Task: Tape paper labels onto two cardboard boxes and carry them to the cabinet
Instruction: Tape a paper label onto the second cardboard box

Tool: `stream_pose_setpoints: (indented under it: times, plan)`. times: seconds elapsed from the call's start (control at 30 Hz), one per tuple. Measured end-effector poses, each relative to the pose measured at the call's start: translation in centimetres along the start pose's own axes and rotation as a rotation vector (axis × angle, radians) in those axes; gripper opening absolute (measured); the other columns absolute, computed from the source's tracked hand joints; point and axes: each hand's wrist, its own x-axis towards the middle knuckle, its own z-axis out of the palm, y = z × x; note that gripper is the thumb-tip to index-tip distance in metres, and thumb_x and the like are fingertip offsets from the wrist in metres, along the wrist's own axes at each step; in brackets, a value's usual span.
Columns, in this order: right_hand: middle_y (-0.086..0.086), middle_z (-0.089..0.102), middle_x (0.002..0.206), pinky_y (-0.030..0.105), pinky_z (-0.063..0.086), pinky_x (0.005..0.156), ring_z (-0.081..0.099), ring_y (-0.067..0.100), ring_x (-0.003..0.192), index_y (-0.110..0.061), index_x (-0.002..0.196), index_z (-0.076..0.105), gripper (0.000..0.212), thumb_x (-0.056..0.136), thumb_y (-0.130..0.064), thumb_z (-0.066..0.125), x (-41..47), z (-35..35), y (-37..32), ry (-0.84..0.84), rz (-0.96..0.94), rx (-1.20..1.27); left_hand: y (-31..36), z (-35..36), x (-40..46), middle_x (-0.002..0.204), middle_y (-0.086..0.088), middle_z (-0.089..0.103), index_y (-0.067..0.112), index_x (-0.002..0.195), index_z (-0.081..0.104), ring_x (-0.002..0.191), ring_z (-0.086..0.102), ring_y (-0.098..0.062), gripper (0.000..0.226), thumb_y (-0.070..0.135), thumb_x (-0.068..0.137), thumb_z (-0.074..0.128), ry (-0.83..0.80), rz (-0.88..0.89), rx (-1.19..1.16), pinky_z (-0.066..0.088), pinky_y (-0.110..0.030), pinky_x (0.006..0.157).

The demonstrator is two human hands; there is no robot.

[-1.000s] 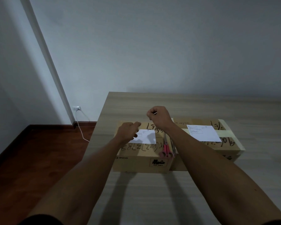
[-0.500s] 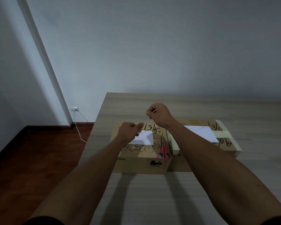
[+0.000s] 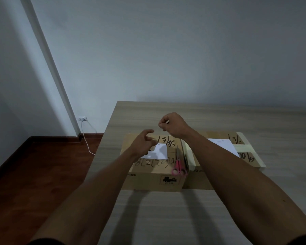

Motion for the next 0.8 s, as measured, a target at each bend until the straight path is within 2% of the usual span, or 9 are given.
stream_pose_setpoints:
  times: [0.13, 0.3, 0.43, 0.67, 0.73, 0.8]
  plan:
    - [-0.005, 0.071, 0.081, 0.031, 0.054, 0.071, 0.068, 0.010, 0.072, -0.006, 0.088, 0.077, 0.012, 0.095, -0.011, 0.069, 0.1, 0.2, 0.0, 0.004, -0.012, -0.012, 0.3, 0.2, 0.3, 0.107, -0.005, 0.069, 0.035, 0.136, 0.051, 0.084, 0.072, -0.029, 0.044, 0.034, 0.095, 0.067, -0.008, -0.045, 0.014, 0.054, -0.032, 0.065]
    - [0.001, 0.074, 0.091, 0.044, 0.059, 0.084, 0.067, 0.013, 0.079, -0.008, 0.092, 0.079, 0.009, 0.093, -0.012, 0.072, 0.4, -0.1, 0.1, -0.043, -0.035, -0.076, 0.3, 0.1, 0.0, 0.110, 0.004, 0.068, 0.033, 0.142, 0.051, 0.076, 0.069, -0.022, 0.044, 0.030, 0.098, 0.060, -0.087, -0.030, 0.030, 0.053, -0.032, 0.067]
    - [0.000, 0.075, 0.095, 0.047, 0.058, 0.089, 0.069, 0.016, 0.090, -0.011, 0.095, 0.081, 0.008, 0.091, -0.015, 0.075, 0.7, -0.5, 0.0, -0.058, -0.030, -0.102, 0.6, 0.3, -0.1, 0.100, 0.004, 0.068, 0.039, 0.141, 0.048, 0.073, 0.059, -0.016, 0.051, 0.018, 0.097, 0.062, -0.122, -0.051, -0.042, 0.049, -0.034, 0.069]
    - [0.001, 0.077, 0.099, 0.047, 0.056, 0.091, 0.069, 0.017, 0.096, -0.012, 0.097, 0.082, 0.010, 0.091, -0.014, 0.073, 1.0, -0.7, -0.1, -0.084, -0.055, -0.134, 1.3, 0.6, -0.3, 0.112, -0.008, 0.061, 0.047, 0.145, 0.038, 0.078, 0.054, -0.021, 0.065, 0.016, 0.096, 0.068, -0.190, -0.031, -0.054, 0.050, -0.035, 0.070]
    - [0.002, 0.077, 0.099, 0.044, 0.056, 0.091, 0.069, 0.016, 0.096, -0.011, 0.096, 0.082, 0.010, 0.091, -0.013, 0.073, 1.0, -0.8, 0.0, -0.090, -0.053, -0.138, 1.4, 0.6, -0.3, 0.113, -0.008, 0.060, 0.048, 0.144, 0.039, 0.079, 0.054, -0.022, 0.064, 0.016, 0.096, 0.068, -0.206, -0.032, -0.057, 0.050, -0.035, 0.071]
    - [0.005, 0.078, 0.101, 0.037, 0.055, 0.087, 0.068, 0.011, 0.089, -0.009, 0.100, 0.082, 0.013, 0.091, -0.012, 0.073, 0.9, -1.0, 0.1, -0.086, -0.045, -0.098, 1.3, 0.6, -0.4, 0.114, -0.008, 0.059, 0.049, 0.141, 0.041, 0.083, 0.055, -0.022, 0.063, 0.015, 0.095, 0.069, -0.224, -0.031, -0.065, 0.051, -0.035, 0.073]
